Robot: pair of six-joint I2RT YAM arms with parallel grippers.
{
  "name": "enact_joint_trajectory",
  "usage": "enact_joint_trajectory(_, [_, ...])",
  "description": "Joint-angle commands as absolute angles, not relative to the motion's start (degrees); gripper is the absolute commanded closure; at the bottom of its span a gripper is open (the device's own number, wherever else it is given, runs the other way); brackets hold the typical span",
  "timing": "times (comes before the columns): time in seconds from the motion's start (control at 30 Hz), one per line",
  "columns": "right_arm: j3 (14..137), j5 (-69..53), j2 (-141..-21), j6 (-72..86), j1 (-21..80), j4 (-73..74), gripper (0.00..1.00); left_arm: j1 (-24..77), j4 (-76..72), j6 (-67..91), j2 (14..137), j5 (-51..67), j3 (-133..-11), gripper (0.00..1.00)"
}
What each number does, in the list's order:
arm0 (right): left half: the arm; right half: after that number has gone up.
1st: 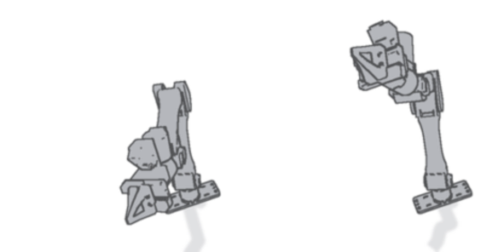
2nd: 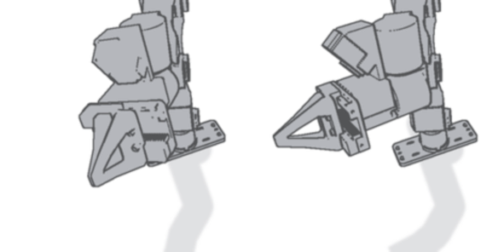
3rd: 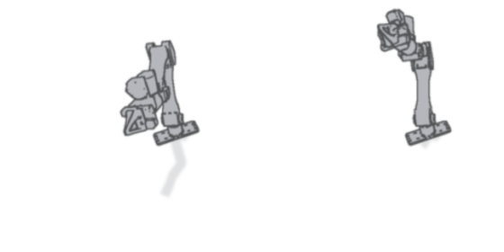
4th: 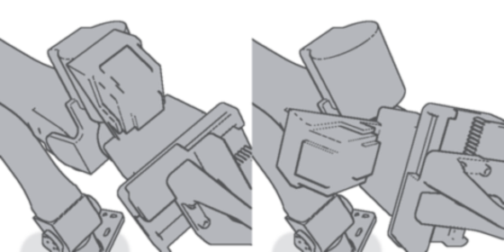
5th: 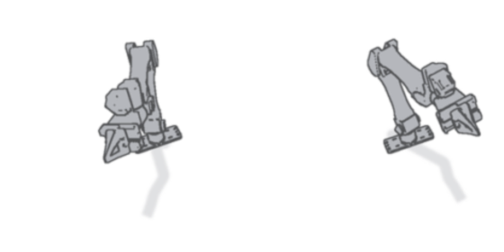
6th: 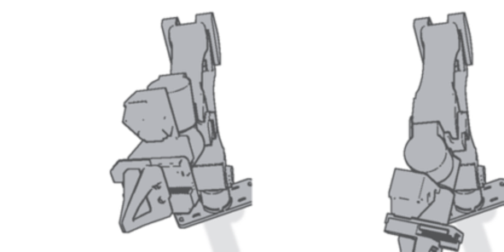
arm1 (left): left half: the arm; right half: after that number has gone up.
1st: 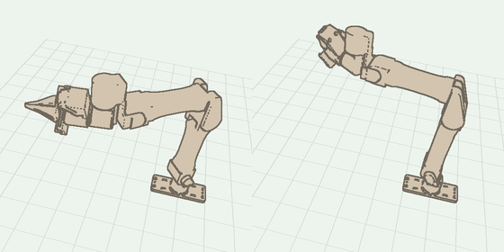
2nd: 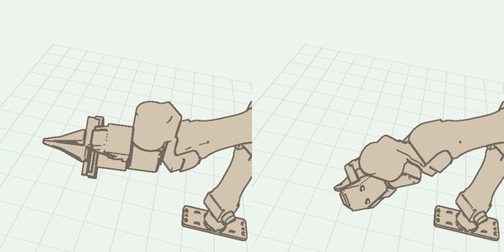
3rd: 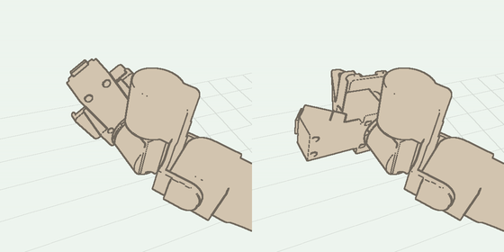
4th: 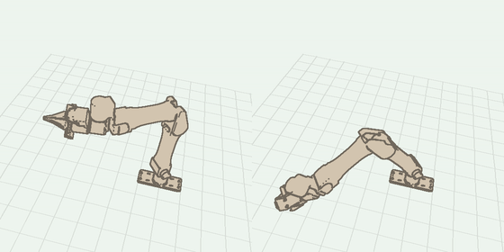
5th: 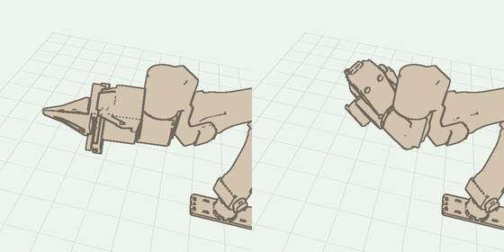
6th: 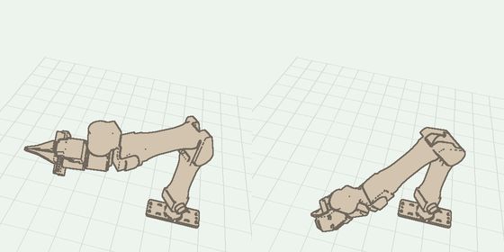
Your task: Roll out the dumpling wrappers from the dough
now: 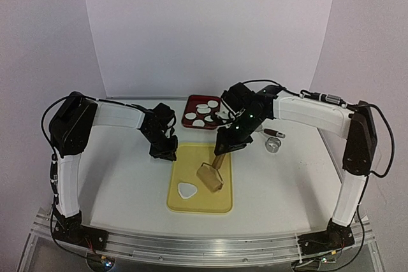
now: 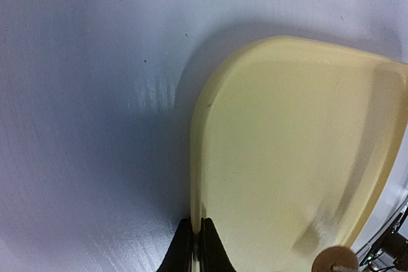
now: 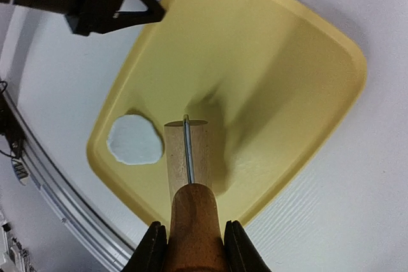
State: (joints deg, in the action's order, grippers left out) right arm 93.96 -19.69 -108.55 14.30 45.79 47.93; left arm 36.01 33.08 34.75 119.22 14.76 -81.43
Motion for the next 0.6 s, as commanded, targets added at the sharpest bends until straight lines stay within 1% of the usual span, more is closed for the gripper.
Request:
enact_joint_trajectory(0.0, [97.6,-32.7,-105.1,13.0,46.6,45.6,1.00,36.4,33.1,33.7,121.6,12.7,-82.4,1.00])
enact_joint_trajectory(0.23, [99.1,-35.7,-109.3,12.2,47.7,43.1,1.00,36.4,33.1,33.4,121.5,12.7,-82.0,1.00])
enact_joint_trajectory(0.43, [100.2,-34.8,-113.6,12.2,48.4,41.6,1.00,36.4,32.9,33.4,121.6,12.7,-82.1,1.00])
enact_joint_trajectory(0.57, [100.2,-31.6,-115.6,12.4,48.4,41.5,1.00,36.4,32.8,33.5,121.9,12.8,-82.5,1.00])
